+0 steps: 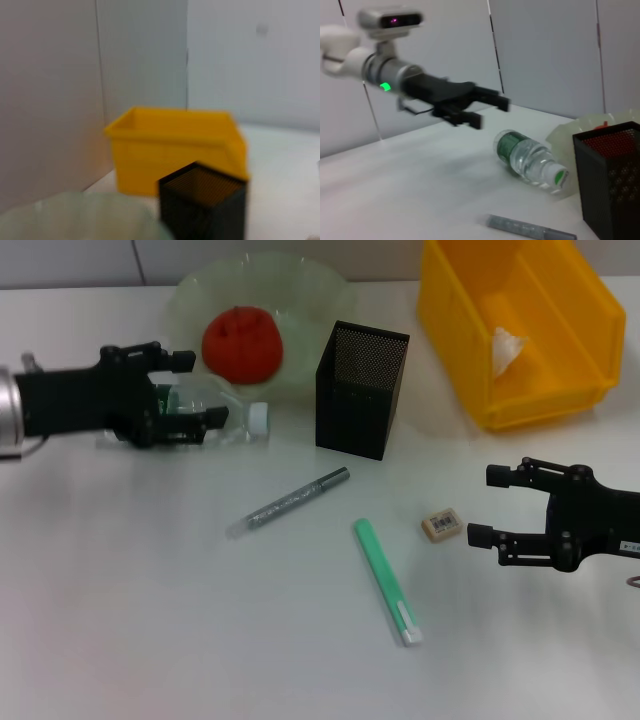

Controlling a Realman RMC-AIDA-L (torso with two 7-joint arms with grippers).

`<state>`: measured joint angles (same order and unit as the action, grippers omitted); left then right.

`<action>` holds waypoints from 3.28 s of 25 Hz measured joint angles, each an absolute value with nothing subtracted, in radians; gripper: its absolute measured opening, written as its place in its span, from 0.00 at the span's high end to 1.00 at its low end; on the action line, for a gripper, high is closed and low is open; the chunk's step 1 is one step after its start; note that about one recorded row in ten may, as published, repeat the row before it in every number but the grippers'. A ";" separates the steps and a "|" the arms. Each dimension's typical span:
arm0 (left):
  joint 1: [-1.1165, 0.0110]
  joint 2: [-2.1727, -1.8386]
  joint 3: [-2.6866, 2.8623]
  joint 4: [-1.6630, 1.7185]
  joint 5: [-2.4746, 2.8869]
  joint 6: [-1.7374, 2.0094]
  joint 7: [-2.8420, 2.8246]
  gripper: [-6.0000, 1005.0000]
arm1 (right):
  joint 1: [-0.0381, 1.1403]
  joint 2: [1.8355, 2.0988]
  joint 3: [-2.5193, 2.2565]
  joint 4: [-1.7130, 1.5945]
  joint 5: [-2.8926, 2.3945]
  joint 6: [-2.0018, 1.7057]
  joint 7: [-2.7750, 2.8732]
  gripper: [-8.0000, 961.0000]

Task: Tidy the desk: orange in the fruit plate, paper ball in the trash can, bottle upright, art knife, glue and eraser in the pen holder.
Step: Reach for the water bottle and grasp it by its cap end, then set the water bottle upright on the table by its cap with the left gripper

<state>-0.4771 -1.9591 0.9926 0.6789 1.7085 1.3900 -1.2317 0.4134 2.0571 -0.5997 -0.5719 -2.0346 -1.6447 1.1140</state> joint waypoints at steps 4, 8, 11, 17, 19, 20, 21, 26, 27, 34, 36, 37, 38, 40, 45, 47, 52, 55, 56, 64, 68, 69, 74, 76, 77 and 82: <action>-0.539 -1.960 0.990 0.777 1.867 1.334 -1.343 0.24 | 0.416 2.059 -0.600 -0.570 -2.037 -1.646 1.122 0.13; -0.632 -1.982 0.990 0.908 2.189 1.306 -1.476 0.24 | 0.420 2.061 -0.600 -0.570 -2.051 -1.646 1.141 0.13; -0.723 -2.024 0.989 0.967 2.534 1.306 -1.566 0.25 | 0.421 2.061 -0.600 -0.570 -2.065 -1.643 1.146 0.13; -0.784 -2.062 1.001 0.939 2.709 1.251 -1.575 0.25 | 0.414 2.061 -0.592 -0.572 -2.066 -1.643 1.157 0.13; -0.805 -2.065 1.026 0.896 2.734 1.216 -1.574 0.25 | 0.413 2.061 -0.592 -0.574 -2.066 -1.645 1.161 0.13; -0.811 -2.065 1.038 0.882 2.739 1.208 -1.574 0.25 | 0.413 2.061 -0.592 -0.575 -2.066 -1.646 1.165 0.13; -0.811 -2.065 1.038 0.882 2.739 1.208 -1.574 0.25 | 0.413 2.061 -0.592 -0.575 -2.066 -1.646 1.165 0.13; -0.818 -2.067 1.073 0.870 2.749 1.230 -1.580 0.25 | 0.413 2.060 -0.592 -0.577 -2.066 -1.646 1.173 0.13; -0.818 -2.067 1.073 0.870 2.749 1.230 -1.580 0.26 | 0.413 2.060 -0.592 -0.578 -2.066 -1.646 1.173 0.13; -0.793 -2.069 1.070 0.958 2.688 1.383 -1.583 0.26 | 0.413 2.060 -0.593 -0.578 -2.066 -1.647 1.175 0.13; -0.790 -2.070 1.075 0.958 2.666 1.390 -1.581 0.26 | 0.414 2.060 -0.595 -0.578 -2.066 -1.648 1.179 0.13; -0.789 -2.071 1.079 0.950 2.656 1.390 -1.579 0.26 | 0.414 2.060 -0.596 -0.578 -2.066 -1.648 1.182 0.13; -0.788 -2.072 1.084 0.943 2.646 1.390 -1.577 0.26 | 0.414 2.060 -0.596 -0.578 -2.066 -1.648 1.187 0.13; -0.787 -2.072 1.114 0.927 2.622 1.384 -1.576 0.26 | 0.413 2.060 -0.597 -0.579 -2.066 -1.648 1.188 0.13; -0.786 -2.074 1.168 0.910 2.580 1.367 -1.576 0.27 | 0.412 2.059 -0.597 -0.578 -2.066 -1.648 1.190 0.13; -0.788 -2.074 1.207 0.891 2.553 1.346 -1.579 0.27 | 0.412 2.059 -0.598 -0.578 -2.066 -1.649 1.190 0.13; -0.796 -2.077 1.256 0.871 2.526 1.331 -1.583 0.27 | 0.411 2.058 -0.594 -0.578 -2.066 -1.649 1.190 0.13; -0.795 -2.077 1.268 0.870 2.525 1.325 -1.584 0.27 | 0.411 2.058 -0.593 -0.578 -2.066 -1.649 1.190 0.13; -0.795 -2.077 1.269 0.870 2.524 1.325 -1.584 0.27 | 0.411 2.057 -0.593 -0.578 -2.066 -1.649 1.190 0.13; -0.794 -2.077 1.274 0.869 2.523 1.333 -1.586 0.41 | 0.411 2.055 -0.592 -0.578 -2.066 -1.649 1.190 0.13; -0.793 -2.077 1.297 0.868 2.523 1.332 -1.595 0.51 | 0.411 2.054 -0.592 -0.578 -2.065 -1.649 1.190 0.13; -0.792 -2.077 1.305 0.868 2.523 1.331 -1.601 0.52 | 0.411 2.054 -0.592 -0.578 -2.064 -1.649 1.190 0.13; -0.786 -2.077 1.320 0.891 2.511 1.334 -1.621 0.54 | 0.411 2.053 -0.592 -0.578 -2.061 -1.651 1.190 0.13; -0.763 -2.071 1.290 0.943 2.464 1.355 -1.624 0.55 | 0.411 2.053 -0.592 -0.578 -2.061 -1.654 1.190 0.13; -0.763 -2.071 1.290 0.943 2.464 1.355 -1.624 0.56 | 0.411 2.053 -0.592 -0.578 -2.061 -1.655 1.190 0.13; -0.739 -2.068 1.165 0.996 2.417 1.398 -1.616 0.56 | 0.411 2.054 -0.592 -0.578 -2.061 -1.658 1.190 0.13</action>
